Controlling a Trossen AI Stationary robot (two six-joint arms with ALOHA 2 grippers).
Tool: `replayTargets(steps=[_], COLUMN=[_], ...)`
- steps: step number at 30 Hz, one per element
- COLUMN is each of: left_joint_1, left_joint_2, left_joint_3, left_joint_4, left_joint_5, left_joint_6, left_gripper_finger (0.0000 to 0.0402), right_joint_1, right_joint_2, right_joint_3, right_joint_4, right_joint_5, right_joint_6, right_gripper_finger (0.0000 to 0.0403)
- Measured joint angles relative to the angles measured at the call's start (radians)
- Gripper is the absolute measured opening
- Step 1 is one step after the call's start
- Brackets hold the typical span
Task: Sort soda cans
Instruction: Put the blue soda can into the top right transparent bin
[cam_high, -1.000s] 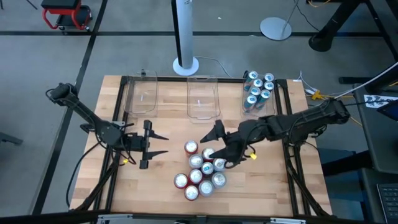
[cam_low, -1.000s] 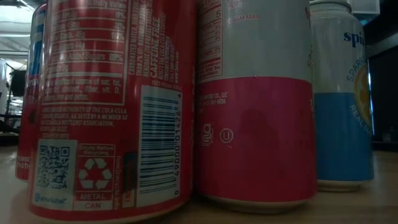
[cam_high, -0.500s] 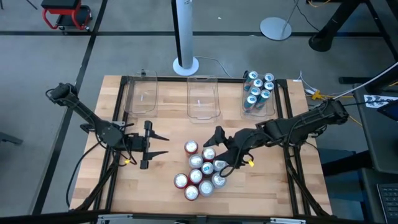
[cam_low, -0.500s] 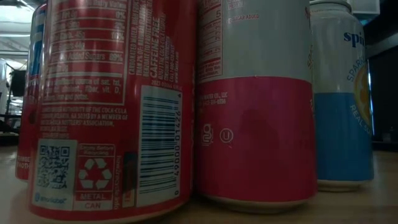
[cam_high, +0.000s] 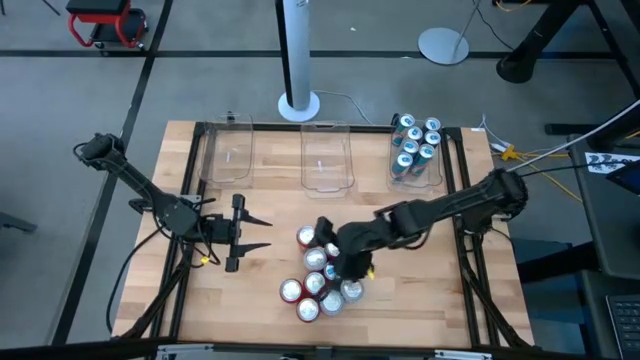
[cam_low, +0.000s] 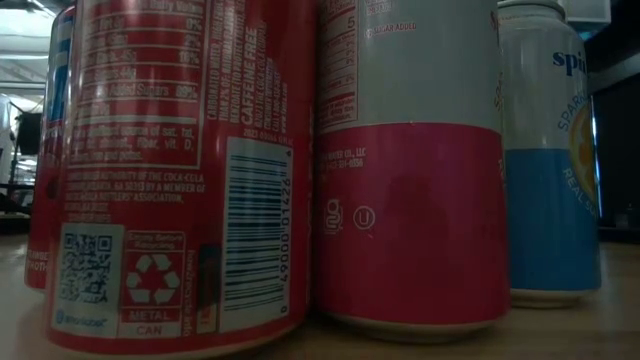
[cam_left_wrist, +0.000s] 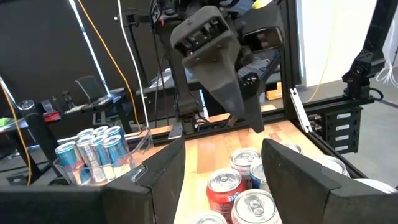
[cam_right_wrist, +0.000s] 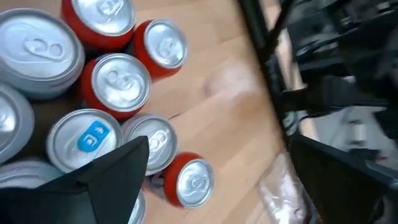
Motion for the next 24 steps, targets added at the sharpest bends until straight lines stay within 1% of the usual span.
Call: replayTargets(steps=[3, 7, 11, 19, 24], left_joint_1=[0.000, 0.000, 0.000, 0.000, 0.000], left_joint_2=[0.000, 0.001, 0.001, 0.001, 0.001], left_joint_3=[0.001, 0.001, 0.001, 0.001, 0.001], left_joint_4=[-0.008, -0.028, -0.036, -0.044, -0.045], left_joint_5=[0.000, 0.000, 0.000, 0.000, 0.000], left_joint_6=[-0.001, -0.005, -0.009, -0.015, -0.021], left_gripper_finger=[0.0202, 0.0202, 0.0202, 0.0202, 0.0202], right_joint_1=[0.000, -0.006, -0.006, -0.005, -0.005], right_joint_2=[0.069, 0.137, 0.165, 0.200, 0.239], right_joint_3=[0.125, 0.214, 0.225, 0.225, 0.225], right_joint_4=[-0.150, -0.288, -0.340, -0.411, -0.431], right_joint_5=[-0.007, -0.037, -0.110, -0.122, -0.173], right_joint_6=[0.026, 0.085, 0.169, 0.289, 0.323], right_gripper_finger=[0.0386, 0.0386, 0.0386, 0.0386, 0.0386])
